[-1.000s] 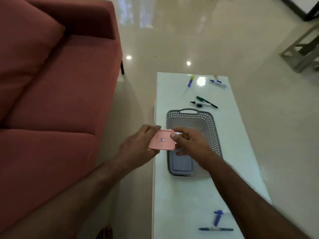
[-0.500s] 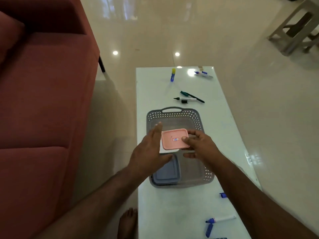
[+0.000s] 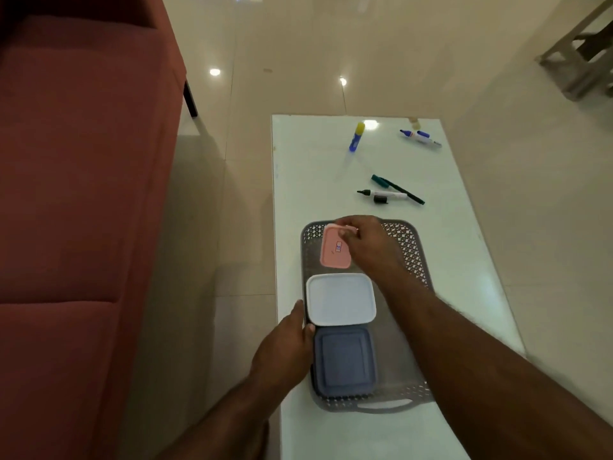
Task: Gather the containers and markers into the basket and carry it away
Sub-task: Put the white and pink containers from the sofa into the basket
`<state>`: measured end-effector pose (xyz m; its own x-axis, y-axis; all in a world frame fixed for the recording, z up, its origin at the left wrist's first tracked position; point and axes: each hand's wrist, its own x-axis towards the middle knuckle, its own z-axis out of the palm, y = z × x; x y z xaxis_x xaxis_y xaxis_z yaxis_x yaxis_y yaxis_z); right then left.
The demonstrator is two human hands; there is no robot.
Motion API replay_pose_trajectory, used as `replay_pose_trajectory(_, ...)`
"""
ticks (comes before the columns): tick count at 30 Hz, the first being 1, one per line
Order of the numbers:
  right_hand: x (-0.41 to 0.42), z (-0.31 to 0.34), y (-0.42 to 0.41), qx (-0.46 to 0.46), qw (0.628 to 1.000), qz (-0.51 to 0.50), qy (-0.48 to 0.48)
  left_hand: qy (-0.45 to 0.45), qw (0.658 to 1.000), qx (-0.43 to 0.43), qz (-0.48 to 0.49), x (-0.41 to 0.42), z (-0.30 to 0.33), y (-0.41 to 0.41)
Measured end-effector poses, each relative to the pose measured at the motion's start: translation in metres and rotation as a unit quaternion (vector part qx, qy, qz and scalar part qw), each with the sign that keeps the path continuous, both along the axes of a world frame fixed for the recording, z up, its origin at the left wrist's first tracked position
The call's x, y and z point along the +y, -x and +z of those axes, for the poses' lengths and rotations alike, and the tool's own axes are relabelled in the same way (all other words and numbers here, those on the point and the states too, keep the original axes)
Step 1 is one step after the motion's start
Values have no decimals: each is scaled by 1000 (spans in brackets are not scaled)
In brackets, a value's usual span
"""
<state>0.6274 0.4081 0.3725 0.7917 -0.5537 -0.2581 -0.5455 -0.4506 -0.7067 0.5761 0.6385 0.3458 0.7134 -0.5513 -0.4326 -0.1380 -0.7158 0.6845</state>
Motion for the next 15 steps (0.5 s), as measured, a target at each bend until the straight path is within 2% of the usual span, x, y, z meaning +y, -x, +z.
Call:
replay_pose_trajectory(3, 9, -17, -5, 27, 998, 41, 29, 2, 1000, 10, 14, -2, -1, 1)
replay_pose_trajectory(7, 19, -30, -11, 47, 997, 45, 40, -16, 999, 33, 22, -2, -4, 0)
replay_pose_trajectory(12, 26, -45, -8, 71, 997, -17, 12, -24, 999, 41, 25, -3, -4, 1)
replay_pose_trajectory(15, 24, -48, -5, 66, 998, -15, -18, -31, 998, 40, 24, -2, -5, 0)
